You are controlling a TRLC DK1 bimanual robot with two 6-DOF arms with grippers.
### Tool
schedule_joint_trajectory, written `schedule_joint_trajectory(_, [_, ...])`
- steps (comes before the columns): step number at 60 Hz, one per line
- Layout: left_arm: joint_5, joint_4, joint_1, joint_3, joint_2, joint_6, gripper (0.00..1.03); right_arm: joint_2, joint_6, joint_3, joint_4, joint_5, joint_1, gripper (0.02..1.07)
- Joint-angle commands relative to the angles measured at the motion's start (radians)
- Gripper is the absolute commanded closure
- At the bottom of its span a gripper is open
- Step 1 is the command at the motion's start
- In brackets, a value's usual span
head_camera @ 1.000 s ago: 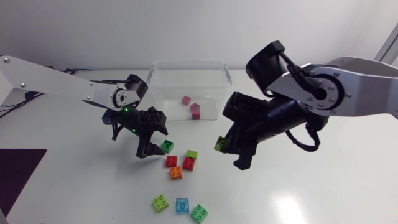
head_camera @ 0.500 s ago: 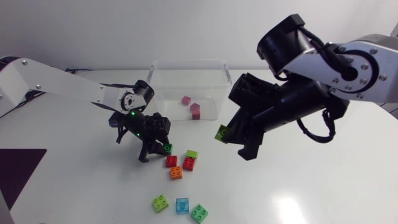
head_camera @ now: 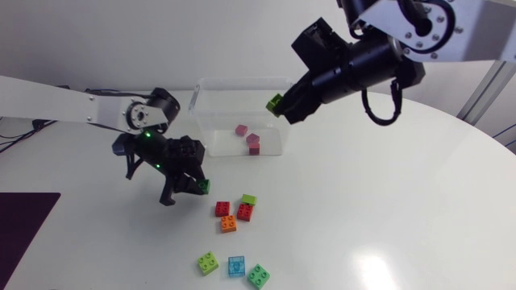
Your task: Place the duplo bricks in the container
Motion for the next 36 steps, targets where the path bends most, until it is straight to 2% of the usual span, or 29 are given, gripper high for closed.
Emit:
schedule_joint_trajectory(1, [0.017,-0.016,0.016,-0.024,-0.112,-0.02,0.79,0.089,0.048,0.083,0.023,0.001,-0.025,0.74])
schedule_joint_trajectory(14, [0.07,-0.017,0.062,-0.005,-0.27,-0.142,0.78,0.258,0.088,0.255,0.043,0.008,-0.059,0.74])
schedule_joint_trajectory(25, [0.1,-0.013,0.073,0.035,-0.345,-0.241,0.78,0.396,0.121,0.394,0.046,0.023,-0.084,0.73])
schedule_joint_trajectory(31, [0.1,0.019,0.071,0.056,-0.37,-0.301,0.78,0.465,0.13,0.468,0.047,0.04,-0.085,0.73])
schedule_joint_trajectory(36, [0.1,0.085,0.071,0.075,-0.376,-0.367,0.78,0.521,0.14,0.531,0.046,0.052,-0.085,0.73])
